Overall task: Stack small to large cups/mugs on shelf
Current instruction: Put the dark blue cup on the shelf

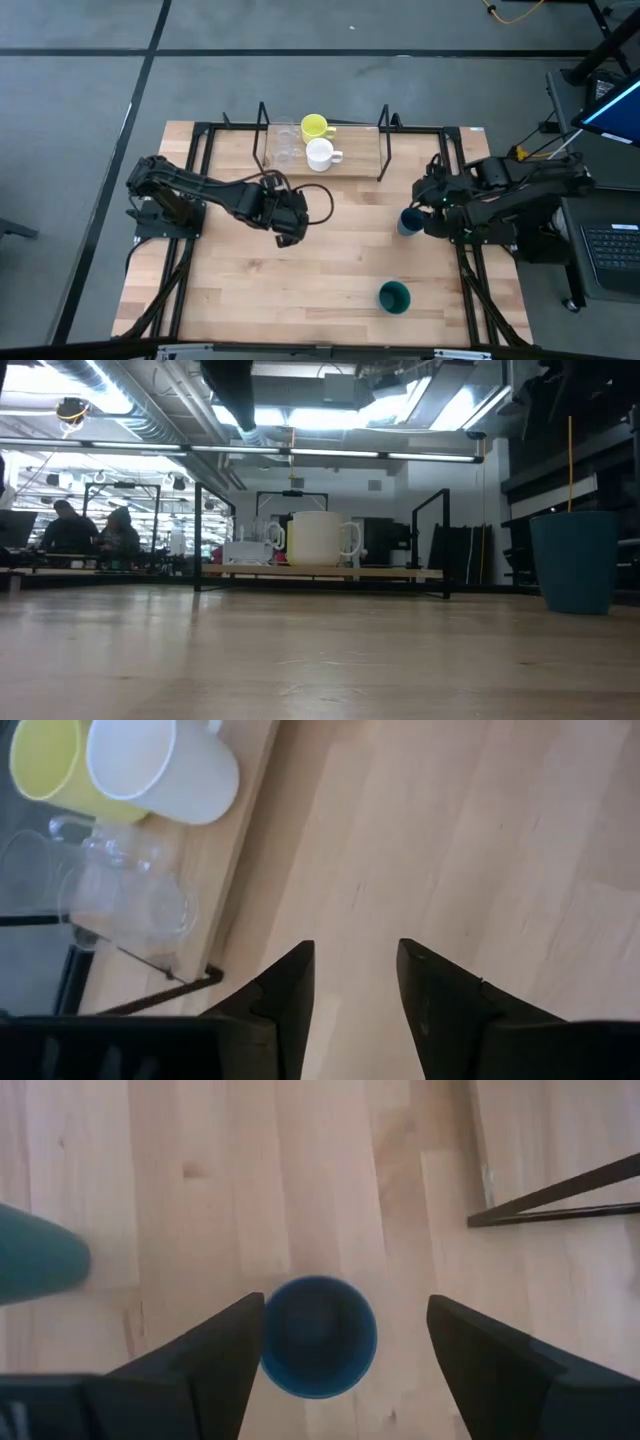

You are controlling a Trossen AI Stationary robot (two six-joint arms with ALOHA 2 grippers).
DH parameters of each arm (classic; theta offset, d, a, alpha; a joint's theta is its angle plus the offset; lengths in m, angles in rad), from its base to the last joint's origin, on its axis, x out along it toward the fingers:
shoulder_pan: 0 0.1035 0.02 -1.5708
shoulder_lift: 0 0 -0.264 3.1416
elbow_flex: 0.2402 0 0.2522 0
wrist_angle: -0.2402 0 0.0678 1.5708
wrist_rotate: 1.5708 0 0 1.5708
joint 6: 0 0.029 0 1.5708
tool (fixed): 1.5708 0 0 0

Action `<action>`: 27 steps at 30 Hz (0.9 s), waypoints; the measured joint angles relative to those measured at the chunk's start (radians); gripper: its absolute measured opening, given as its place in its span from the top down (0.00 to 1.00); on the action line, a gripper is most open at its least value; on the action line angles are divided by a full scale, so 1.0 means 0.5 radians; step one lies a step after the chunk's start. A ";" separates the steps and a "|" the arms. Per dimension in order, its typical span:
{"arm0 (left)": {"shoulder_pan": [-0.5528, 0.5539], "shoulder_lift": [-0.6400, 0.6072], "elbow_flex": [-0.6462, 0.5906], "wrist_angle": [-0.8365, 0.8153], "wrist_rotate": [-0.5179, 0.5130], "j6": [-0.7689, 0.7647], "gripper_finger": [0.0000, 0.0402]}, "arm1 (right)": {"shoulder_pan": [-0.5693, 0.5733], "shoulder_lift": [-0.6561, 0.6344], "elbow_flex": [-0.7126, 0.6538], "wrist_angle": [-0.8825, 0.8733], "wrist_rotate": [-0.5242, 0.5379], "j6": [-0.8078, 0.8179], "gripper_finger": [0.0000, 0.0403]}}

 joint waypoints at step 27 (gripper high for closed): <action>-0.020 -0.776 -1.363 1.866 0.001 -0.111 0.73 | -0.061 0.183 -0.180 0.011 -0.028 -0.464 0.30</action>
